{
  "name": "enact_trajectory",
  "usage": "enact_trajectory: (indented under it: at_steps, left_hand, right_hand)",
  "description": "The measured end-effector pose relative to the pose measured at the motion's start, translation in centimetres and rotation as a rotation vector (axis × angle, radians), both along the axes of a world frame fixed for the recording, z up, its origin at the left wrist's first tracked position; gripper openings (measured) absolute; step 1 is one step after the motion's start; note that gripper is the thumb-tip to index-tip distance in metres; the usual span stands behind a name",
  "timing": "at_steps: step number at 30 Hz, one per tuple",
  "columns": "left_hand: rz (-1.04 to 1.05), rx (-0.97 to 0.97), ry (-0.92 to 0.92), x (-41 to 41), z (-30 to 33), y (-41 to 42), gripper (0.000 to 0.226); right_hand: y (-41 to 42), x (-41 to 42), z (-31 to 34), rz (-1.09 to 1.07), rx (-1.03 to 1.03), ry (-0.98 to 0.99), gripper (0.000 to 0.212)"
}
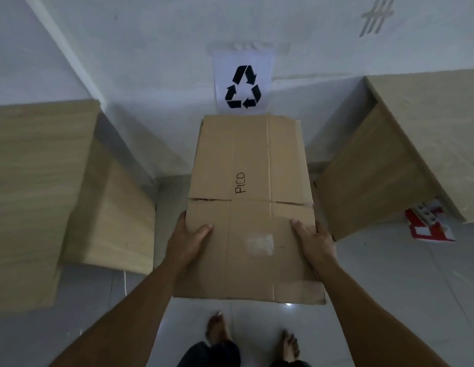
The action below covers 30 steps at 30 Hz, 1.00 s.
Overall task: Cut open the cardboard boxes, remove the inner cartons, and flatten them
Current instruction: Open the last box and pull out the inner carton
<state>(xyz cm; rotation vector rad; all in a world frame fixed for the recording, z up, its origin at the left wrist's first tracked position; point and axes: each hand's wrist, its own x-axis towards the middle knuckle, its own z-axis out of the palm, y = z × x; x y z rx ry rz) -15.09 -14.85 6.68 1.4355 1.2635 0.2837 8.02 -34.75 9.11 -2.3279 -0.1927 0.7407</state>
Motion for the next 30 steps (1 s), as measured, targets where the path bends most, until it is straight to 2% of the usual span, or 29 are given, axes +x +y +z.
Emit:
enact_trajectory:
  at_steps: [6, 8, 12, 17, 23, 28, 30]
  left_hand:
    - [0.132, -0.012, 0.016, 1.7, -5.9, -2.4, 0.071]
    - [0.155, -0.021, 0.025, 2.1, -9.4, -2.9, 0.069]
    - [0.186, -0.028, 0.002, 2.9, -18.5, -3.2, 0.070]
    - [0.203, 0.002, -0.007, 4.1, -30.0, -2.6, 0.078]
    - [0.210, 0.037, -0.015, 5.1, -42.3, -1.1, 0.081]
    - [0.223, 0.091, -0.011, 5.8, -49.7, 0.5, 0.066]
    - [0.221, 0.107, -0.013, 6.2, -51.8, 1.0, 0.062]
  right_hand:
    - [0.6, 3.7, -7.0, 0.112, 0.006, 0.069, 0.086]
    - [0.6, 4.6, -10.7, 0.132, 0.017, 0.080, 0.085]
    - [0.9, 5.9, -19.3, 0.145, 0.019, 0.081, 0.076]
    - [1.8, 7.4, -31.5, 0.145, 0.041, 0.077, 0.093]
    - [3.4, 8.4, -44.0, 0.161, 0.054, 0.049, 0.095]
    - [5.2, 9.1, -51.2, 0.177, 0.091, 0.007, 0.081]
    - [5.9, 9.5, -53.3, 0.172, 0.089, 0.007, 0.083]
